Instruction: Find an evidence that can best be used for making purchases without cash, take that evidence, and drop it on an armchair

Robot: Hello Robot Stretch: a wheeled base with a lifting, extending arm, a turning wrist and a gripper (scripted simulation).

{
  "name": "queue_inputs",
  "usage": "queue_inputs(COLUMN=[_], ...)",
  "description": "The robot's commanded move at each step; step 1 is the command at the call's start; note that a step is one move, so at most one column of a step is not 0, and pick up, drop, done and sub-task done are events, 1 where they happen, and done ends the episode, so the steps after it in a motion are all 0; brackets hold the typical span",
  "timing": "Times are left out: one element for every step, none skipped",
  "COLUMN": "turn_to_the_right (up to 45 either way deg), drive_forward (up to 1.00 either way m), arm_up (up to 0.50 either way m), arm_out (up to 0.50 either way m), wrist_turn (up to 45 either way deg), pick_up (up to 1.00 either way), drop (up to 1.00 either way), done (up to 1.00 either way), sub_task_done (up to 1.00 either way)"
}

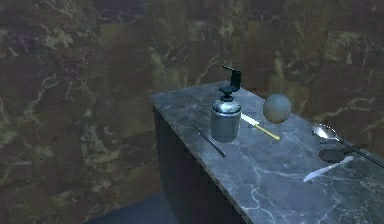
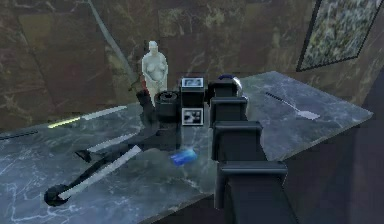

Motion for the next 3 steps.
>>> queue_inputs(turn_to_the_right=[0.0,0.0,0.0], drive_forward=[0.00,0.00,0.00], arm_up=[0.00,0.00,-0.16], arm_out=[0.00,0.00,0.00], wrist_turn=[45.0,39.0,0.0], pick_up=[0.00,0.00,0.00], drop=[0.00,0.00,0.00], done=[0.00,0.00,0.00], sub_task_done=[0.00,0.00,0.00])
